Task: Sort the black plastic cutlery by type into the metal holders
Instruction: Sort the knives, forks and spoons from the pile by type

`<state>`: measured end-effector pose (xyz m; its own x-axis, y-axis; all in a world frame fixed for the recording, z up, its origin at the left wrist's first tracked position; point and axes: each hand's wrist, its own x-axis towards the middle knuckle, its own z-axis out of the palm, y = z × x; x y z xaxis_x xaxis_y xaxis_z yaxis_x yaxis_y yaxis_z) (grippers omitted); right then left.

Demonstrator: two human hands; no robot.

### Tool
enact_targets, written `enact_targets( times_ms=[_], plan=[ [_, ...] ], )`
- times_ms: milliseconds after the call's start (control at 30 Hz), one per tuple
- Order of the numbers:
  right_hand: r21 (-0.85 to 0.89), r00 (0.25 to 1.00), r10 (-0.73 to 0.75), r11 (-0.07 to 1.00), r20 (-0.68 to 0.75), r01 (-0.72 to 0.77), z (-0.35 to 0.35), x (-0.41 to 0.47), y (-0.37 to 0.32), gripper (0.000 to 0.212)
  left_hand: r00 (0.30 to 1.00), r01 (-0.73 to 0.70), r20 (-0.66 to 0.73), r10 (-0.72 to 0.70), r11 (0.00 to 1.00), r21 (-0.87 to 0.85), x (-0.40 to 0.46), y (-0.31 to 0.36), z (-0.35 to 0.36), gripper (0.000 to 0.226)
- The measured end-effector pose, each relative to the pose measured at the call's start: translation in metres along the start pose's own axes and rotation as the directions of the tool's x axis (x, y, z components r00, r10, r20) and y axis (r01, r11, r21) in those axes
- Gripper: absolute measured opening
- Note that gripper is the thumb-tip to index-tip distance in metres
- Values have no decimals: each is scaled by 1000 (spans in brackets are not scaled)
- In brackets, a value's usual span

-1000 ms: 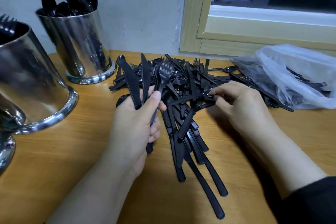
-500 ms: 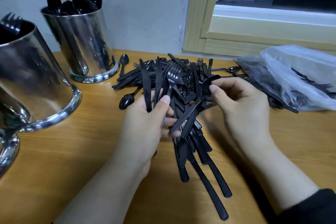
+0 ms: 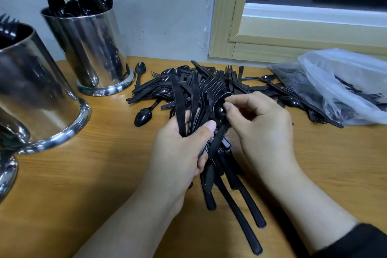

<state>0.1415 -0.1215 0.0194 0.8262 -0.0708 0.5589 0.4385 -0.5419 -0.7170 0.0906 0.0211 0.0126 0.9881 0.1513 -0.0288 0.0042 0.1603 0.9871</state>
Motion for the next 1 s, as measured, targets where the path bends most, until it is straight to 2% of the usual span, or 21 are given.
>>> enact_targets(
  times_ms=[100, 167, 300, 433, 567, 633, 833, 1000],
  plan=[
    [-5, 1000, -25, 1000, 7, 25, -3, 2, 1, 7, 1000, -15, -20, 16, 1000, 16, 0, 0, -2, 7],
    [13, 999, 41, 999, -12, -41, -10, 7, 7, 12, 998, -21, -54, 21, 1000, 8, 2, 1, -6, 6],
    [-77, 983, 183, 980, -14, -183, -22, 20, 24, 17, 994, -38, -108, 37, 999, -6, 6, 2, -11, 10],
    [-379, 923, 345, 887, 170, -262, -20, 21, 29, 32, 990, -28, -142, 24, 999, -28, 8, 4, -12, 10],
    [-598, 887, 393, 781, 243, -182, -7, 14, 19, 67, 991, -2, -137, -2, 1000, -25, 8, 3, -11, 10],
    [-649, 875, 412, 743, 255, -161, -4, 12, 11, 75, 992, -5, -124, 3, 1000, -18, 7, 2, -11, 11],
    [-599, 836, 477, 763, 270, -242, -10, 15, 5, 58, 991, -4, -137, 0, 1000, -26, 7, 4, -11, 10],
    [-497, 833, 482, 812, 273, -306, -13, 16, 7, 44, 992, 10, -125, -16, 999, -50, 7, 3, -12, 9]
  ],
)
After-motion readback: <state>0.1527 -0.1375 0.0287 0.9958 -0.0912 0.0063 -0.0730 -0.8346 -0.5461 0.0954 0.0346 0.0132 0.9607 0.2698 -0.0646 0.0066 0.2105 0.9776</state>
